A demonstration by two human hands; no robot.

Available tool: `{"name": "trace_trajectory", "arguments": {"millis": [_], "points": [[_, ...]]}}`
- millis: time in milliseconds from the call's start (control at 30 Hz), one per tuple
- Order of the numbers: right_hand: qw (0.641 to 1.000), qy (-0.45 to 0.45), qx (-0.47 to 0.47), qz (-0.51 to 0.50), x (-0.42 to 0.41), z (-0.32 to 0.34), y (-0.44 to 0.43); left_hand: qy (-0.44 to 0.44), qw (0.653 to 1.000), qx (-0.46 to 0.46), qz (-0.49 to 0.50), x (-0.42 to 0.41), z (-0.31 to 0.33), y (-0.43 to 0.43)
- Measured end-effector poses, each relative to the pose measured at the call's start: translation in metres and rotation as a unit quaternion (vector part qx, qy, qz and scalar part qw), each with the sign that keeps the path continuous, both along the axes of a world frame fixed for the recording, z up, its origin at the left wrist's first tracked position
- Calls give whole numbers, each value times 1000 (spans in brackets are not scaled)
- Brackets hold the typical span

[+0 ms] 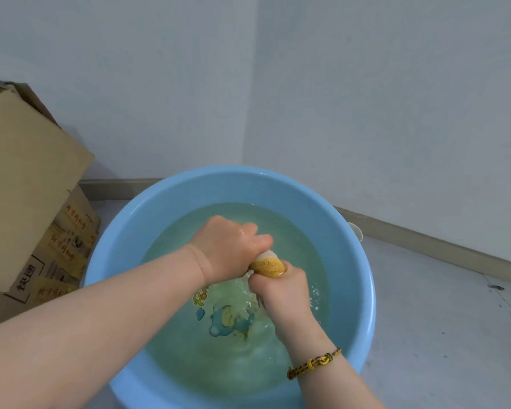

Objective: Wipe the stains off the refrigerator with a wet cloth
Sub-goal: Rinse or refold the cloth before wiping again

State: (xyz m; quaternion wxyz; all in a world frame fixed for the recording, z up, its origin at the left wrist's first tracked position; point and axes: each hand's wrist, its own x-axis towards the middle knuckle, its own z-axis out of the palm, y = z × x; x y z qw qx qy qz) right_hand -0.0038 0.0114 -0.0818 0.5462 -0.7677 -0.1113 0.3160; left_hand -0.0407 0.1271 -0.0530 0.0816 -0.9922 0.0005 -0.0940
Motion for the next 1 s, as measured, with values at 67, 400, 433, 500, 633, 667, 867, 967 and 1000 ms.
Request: {"name": "trace_trajectory", "arguments": {"millis": [67,400,433,500,633,667,867,967,1000], "points": [[999,40,23,-19,-2,2,0,-46,999,-15,-23,2,-9,4],[997,78,19,-19,-6,11,-7,-160,971,-177,-5,-2,-32,-2],[998,64,11,-10,-5,11,-8,-160,969,-186,7,-2,-29,-3],[999,27,-8,15,0,14,-9,-143,964,-212,67,-5,-19,-6],[999,-8,-27,28,6,20,-11,-132,898,-364,210,-12,-15,-14],[999,-14,-29,27,8,22,-11,-155,879,-394,217,-13,-16,-14],[993,-111,-26,-15,17,22,-9,-88,582,-794,150,-9,-5,-15],[990,-137,-39,14,9,22,-9,-130,535,-819,160,-3,5,-25],[990,-130,-43,37,6,29,-10,-145,537,-810,183,-3,12,-27]]}}
